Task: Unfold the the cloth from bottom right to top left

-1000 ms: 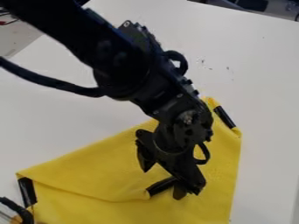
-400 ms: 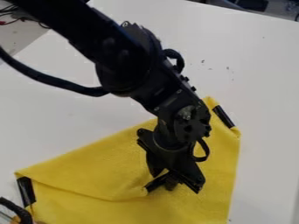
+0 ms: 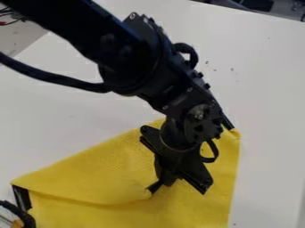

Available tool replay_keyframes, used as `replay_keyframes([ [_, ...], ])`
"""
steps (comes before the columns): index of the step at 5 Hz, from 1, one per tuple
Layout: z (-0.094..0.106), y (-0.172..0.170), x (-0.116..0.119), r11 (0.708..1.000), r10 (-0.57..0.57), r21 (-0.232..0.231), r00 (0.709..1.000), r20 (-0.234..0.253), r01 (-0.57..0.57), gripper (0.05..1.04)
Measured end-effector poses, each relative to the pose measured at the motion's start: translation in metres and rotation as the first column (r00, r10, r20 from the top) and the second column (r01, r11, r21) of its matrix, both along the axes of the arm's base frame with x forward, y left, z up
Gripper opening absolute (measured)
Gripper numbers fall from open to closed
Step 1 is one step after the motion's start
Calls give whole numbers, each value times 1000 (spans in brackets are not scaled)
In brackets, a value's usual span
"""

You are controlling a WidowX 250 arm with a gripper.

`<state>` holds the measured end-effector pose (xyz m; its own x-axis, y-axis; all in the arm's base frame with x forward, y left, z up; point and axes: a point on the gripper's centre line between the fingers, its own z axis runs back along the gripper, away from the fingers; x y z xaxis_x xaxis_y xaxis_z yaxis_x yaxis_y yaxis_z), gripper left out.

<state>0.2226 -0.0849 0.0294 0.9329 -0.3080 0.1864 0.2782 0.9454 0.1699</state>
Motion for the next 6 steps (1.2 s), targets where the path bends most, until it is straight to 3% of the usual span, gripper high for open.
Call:
replay_keyframes([
  [1, 13, 5, 12, 1000, -20, 20, 1000, -14, 20, 57],
  [2, 29, 31, 41, 997, -65, 35, 998, 13, 64, 56],
  [3, 27, 68, 69, 993, -102, 54, 995, 20, 101, 56],
  [4, 24, 109, 89, 994, -99, 54, 995, 28, 97, 56],
  [6, -11, 164, 99, 997, -76, 14, 996, 47, 75, 55],
])
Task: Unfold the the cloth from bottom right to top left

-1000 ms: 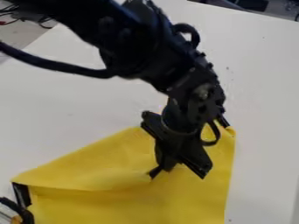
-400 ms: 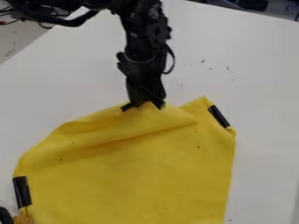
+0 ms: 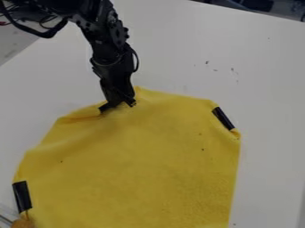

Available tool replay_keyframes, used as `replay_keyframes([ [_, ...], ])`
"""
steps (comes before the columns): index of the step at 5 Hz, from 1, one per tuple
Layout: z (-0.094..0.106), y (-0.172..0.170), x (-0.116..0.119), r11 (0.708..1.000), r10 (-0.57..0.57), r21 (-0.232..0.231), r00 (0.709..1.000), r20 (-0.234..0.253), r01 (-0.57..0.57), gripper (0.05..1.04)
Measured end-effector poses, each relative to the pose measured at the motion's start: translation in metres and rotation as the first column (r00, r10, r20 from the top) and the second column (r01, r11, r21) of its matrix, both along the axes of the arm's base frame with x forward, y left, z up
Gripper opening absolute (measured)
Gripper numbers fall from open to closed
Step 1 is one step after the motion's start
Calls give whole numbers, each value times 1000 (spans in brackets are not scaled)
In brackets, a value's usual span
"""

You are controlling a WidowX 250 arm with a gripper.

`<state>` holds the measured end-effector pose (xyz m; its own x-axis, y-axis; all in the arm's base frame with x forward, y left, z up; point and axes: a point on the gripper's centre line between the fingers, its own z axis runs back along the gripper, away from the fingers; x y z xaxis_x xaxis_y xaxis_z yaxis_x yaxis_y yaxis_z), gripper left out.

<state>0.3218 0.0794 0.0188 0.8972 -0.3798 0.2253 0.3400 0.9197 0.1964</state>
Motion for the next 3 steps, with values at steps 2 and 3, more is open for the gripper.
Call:
replay_keyframes([
  [2, -9, 10, 6, 999, -47, 7, 999, -27, 47, 235],
  [3, -6, -1, 5, 995, -86, 44, 992, -96, 91, 497],
])
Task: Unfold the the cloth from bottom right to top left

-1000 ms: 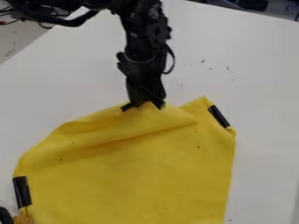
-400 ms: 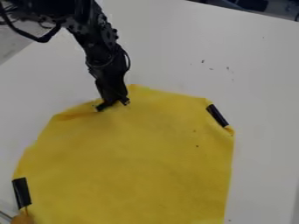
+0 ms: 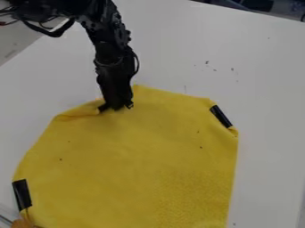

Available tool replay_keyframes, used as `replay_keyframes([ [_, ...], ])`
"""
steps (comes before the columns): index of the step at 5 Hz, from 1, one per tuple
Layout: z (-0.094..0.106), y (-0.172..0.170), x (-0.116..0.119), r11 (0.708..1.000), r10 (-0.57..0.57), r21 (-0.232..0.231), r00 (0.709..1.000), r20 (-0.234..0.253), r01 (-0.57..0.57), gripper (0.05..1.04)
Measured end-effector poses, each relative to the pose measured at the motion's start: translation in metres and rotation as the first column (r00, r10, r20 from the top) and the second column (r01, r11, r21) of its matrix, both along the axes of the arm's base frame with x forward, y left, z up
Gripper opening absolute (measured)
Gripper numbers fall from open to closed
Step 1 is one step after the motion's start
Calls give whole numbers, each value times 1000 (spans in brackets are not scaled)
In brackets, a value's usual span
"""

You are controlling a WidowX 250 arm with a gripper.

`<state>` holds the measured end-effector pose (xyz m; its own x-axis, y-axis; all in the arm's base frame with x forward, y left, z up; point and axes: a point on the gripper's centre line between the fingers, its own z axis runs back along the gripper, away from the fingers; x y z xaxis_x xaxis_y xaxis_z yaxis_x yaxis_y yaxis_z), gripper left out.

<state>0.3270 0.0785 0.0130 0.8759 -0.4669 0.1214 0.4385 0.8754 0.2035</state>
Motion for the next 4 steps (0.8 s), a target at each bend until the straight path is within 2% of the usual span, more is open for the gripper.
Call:
replay_keyframes([
  [1, 23, 3, 7, 998, -12, 59, 1000, 16, 11, 799],
  [2, 33, 13, 15, 994, -15, 107, 999, 49, 10, 1001],
  [3, 28, 41, 17, 994, 28, 99, 997, 67, -35, 1005],
  [4, 27, 38, 14, 997, 45, 61, 998, 39, -47, 1000],
])
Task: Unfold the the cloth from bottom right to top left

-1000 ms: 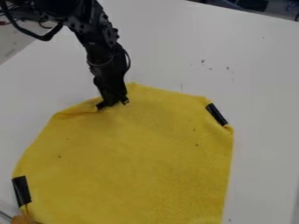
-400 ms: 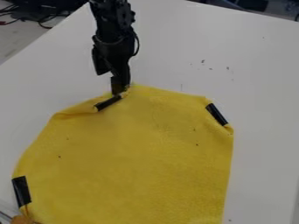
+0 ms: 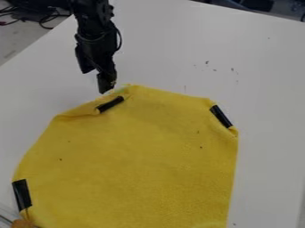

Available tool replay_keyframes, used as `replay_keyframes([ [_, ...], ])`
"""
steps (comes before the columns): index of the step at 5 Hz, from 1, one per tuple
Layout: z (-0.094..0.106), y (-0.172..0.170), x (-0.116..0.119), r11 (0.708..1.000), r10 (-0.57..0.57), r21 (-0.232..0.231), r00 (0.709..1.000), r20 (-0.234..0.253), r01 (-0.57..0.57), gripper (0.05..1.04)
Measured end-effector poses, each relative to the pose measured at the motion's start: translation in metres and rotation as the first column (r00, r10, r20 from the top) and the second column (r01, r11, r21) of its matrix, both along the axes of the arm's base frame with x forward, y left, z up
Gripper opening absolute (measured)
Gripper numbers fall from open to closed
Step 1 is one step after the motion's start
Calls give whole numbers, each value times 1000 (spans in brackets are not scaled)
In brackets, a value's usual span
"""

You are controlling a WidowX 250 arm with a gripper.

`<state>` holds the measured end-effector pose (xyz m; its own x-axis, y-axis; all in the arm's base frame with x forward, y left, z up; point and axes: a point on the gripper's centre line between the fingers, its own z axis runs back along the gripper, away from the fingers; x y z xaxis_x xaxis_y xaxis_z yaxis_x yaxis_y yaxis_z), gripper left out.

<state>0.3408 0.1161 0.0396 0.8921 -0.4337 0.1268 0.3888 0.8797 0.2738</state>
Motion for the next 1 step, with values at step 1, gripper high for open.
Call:
replay_keyframes([
  [1, 0, -1, 0, 1000, -3, 0, 1000, 0, 3, 1000],
])
